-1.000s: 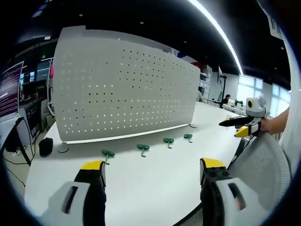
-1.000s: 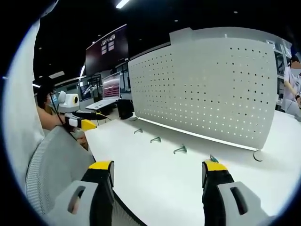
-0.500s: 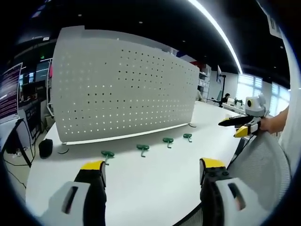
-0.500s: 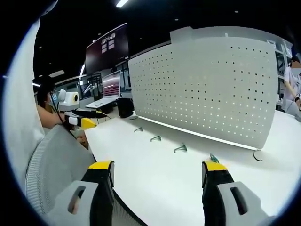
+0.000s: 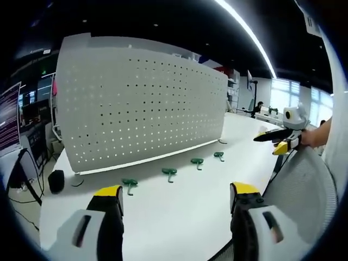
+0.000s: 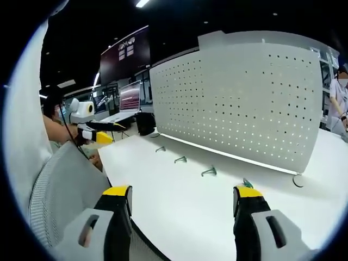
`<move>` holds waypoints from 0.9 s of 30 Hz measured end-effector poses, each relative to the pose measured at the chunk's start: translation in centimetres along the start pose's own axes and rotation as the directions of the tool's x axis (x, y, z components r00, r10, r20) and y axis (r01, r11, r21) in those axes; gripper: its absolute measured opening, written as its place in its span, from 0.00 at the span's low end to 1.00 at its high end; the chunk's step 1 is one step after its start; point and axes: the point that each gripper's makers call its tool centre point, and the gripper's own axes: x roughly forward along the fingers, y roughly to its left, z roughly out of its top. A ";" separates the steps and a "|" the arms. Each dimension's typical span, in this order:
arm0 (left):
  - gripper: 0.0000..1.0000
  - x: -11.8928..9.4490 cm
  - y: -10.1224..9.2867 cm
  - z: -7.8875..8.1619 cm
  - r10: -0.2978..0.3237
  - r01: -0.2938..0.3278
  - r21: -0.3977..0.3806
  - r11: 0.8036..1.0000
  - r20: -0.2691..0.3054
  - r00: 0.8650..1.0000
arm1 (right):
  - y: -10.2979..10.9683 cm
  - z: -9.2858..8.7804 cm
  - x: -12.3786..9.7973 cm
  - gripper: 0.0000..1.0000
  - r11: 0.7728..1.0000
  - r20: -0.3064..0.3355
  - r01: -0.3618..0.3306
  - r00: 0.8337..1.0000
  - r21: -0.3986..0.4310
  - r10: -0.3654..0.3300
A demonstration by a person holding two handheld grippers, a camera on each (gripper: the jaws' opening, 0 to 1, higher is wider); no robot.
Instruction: Insert the hook assembly into the mounting plate slot until the hook locks in place.
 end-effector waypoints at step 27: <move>0.78 1.4 3.9 -0.2 -0.124 0.181 0.243 0.953 -0.229 0.965 | 0.7 -0.2 0.2 0.73 0.999 -0.019 -0.025 1.000 -0.043 0.025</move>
